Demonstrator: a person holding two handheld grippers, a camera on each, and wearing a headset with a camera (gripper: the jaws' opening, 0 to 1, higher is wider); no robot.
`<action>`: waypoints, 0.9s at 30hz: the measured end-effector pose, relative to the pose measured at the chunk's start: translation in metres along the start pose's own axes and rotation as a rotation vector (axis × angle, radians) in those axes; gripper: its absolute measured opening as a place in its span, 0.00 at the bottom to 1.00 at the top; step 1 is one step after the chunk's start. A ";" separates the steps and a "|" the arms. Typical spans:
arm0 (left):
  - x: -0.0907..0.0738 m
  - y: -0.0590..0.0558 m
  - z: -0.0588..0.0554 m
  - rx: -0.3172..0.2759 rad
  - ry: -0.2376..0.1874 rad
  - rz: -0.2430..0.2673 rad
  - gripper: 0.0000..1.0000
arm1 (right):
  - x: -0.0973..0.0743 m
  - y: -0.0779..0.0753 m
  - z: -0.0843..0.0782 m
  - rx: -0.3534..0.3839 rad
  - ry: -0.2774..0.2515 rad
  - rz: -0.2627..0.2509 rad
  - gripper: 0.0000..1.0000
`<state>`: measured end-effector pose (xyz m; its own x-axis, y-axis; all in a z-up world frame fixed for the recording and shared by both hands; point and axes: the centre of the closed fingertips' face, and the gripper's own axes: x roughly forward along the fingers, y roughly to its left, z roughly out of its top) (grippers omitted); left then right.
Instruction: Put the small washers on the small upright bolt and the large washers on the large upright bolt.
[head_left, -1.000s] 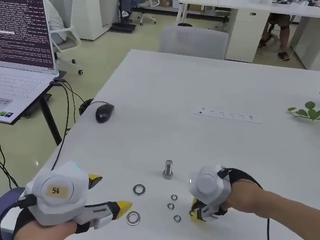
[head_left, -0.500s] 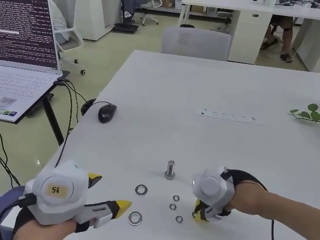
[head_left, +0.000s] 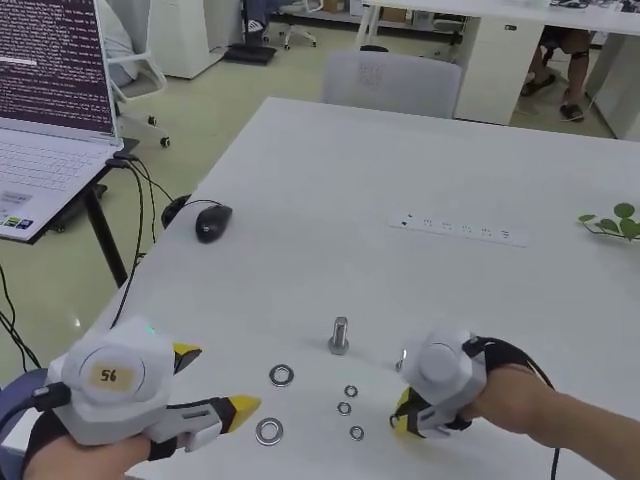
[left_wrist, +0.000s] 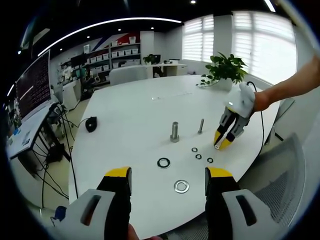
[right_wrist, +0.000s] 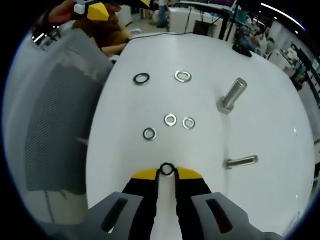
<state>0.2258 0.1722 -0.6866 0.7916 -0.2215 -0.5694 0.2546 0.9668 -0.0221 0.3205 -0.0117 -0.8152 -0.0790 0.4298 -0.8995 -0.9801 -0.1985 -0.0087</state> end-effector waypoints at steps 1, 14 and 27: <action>0.000 0.000 0.001 0.001 0.000 0.000 0.59 | -0.002 -0.002 0.001 0.009 -0.009 -0.010 0.13; 0.004 0.000 0.004 0.005 -0.001 -0.003 0.59 | -0.049 -0.043 0.015 0.030 -0.060 -0.132 0.13; 0.004 0.001 0.002 0.003 0.007 -0.004 0.59 | -0.067 -0.082 0.031 -0.015 -0.030 -0.169 0.13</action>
<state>0.2299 0.1725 -0.6874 0.7868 -0.2249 -0.5748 0.2596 0.9655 -0.0225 0.4009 0.0032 -0.7411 0.0810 0.4844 -0.8711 -0.9770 -0.1345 -0.1657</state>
